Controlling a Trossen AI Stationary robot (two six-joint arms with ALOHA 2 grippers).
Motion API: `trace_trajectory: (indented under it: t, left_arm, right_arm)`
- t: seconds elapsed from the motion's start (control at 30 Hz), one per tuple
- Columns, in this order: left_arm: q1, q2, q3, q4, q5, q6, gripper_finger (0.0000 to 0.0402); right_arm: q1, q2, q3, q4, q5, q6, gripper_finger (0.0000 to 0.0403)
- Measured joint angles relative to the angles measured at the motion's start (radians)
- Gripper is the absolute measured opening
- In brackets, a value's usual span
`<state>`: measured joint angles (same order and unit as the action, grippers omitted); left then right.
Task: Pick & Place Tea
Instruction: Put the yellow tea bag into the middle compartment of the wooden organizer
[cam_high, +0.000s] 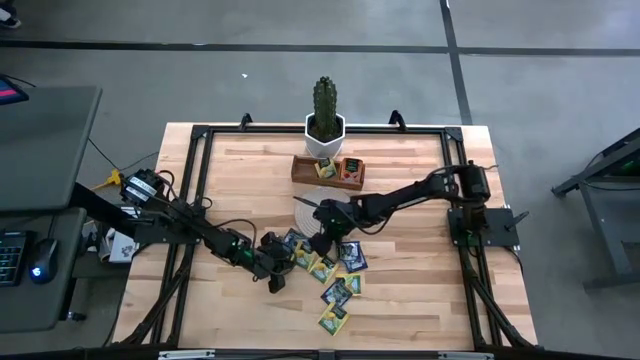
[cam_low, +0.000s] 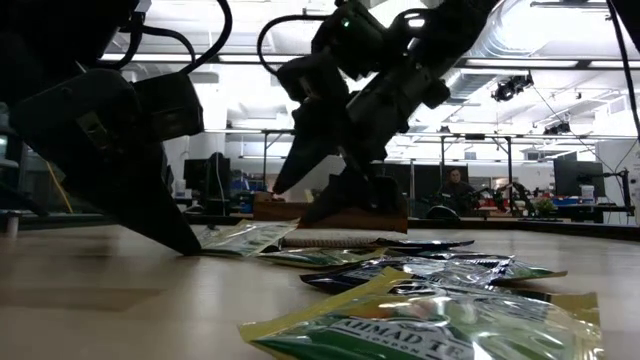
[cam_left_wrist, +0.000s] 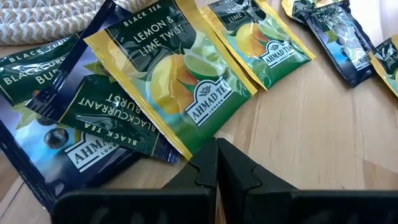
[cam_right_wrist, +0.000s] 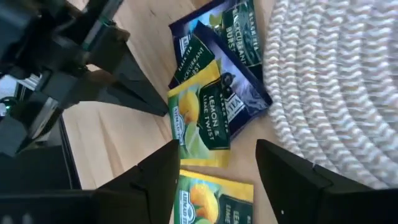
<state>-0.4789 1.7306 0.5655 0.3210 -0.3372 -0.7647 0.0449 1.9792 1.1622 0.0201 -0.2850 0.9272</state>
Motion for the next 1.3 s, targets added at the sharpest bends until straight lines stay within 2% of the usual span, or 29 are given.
trace_trajectory:
  t: [0.23,0.47,0.63,0.97,1.3]
  left_arm:
    - [0.000,0.000,-0.001,0.000,-0.006,0.002,0.0000]
    - [0.000,0.000,-0.001,0.001,-0.005,0.007,0.0000]
    - [0.000,0.001,-0.001,0.002,-0.005,0.008,0.0000]
    - [0.000,0.001,-0.002,0.006,-0.005,0.008,0.0000]
    - [0.002,-0.042,-0.004,0.030,0.018,0.057,0.0030]
  right_arm:
    - [0.030,0.038,0.002,0.033,-0.020,0.018,0.0204]
    - [0.043,0.039,0.002,0.074,0.007,0.041,0.0177]
    - [0.043,0.039,0.002,0.075,0.027,0.042,0.0129]
    - [0.043,0.039,0.002,0.075,0.043,0.036,0.0008]
    - [0.048,0.037,0.002,0.075,0.043,0.014,0.0002]
